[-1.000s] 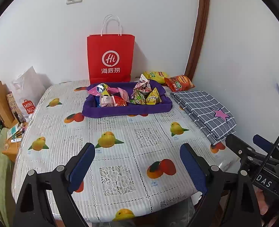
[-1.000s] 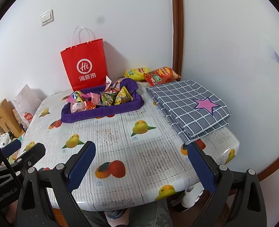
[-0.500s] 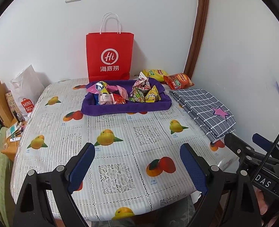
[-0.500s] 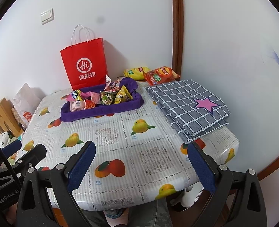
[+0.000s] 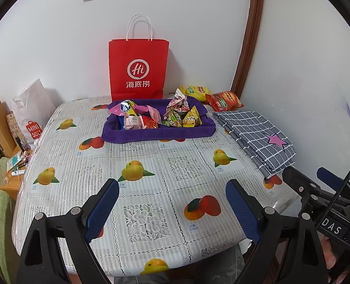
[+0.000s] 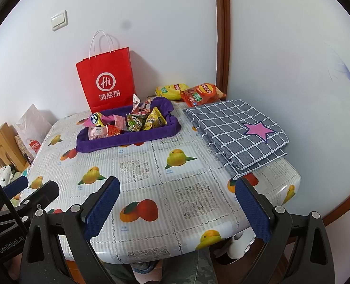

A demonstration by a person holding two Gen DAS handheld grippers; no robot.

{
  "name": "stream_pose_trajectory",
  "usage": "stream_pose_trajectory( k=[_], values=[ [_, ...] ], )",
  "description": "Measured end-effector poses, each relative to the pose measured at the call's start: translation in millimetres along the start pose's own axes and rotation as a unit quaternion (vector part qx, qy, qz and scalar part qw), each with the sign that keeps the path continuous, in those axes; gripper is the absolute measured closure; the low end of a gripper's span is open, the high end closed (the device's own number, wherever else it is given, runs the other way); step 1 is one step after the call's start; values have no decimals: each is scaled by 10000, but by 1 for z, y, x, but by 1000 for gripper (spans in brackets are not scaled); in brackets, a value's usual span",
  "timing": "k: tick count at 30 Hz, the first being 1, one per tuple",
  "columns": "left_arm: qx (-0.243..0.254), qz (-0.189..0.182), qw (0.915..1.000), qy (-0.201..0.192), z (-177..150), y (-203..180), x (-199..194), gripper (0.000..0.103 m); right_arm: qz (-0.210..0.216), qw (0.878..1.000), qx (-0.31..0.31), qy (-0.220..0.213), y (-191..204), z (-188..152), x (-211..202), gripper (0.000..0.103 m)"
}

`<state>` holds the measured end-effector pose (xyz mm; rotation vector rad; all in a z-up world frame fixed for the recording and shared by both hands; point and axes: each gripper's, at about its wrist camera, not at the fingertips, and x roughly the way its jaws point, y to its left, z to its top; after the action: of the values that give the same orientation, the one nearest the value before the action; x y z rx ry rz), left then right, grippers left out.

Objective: Organize snacks

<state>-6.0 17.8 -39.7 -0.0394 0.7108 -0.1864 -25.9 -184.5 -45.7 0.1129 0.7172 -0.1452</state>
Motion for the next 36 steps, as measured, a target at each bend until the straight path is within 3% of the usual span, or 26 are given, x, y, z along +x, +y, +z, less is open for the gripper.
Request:
stream_pose_trajectory(
  k=[36],
  values=[
    [-27, -58, 10000, 35, -4, 1, 3, 12, 19, 10000, -22, -72, 2, -1, -4, 6]
  ],
)
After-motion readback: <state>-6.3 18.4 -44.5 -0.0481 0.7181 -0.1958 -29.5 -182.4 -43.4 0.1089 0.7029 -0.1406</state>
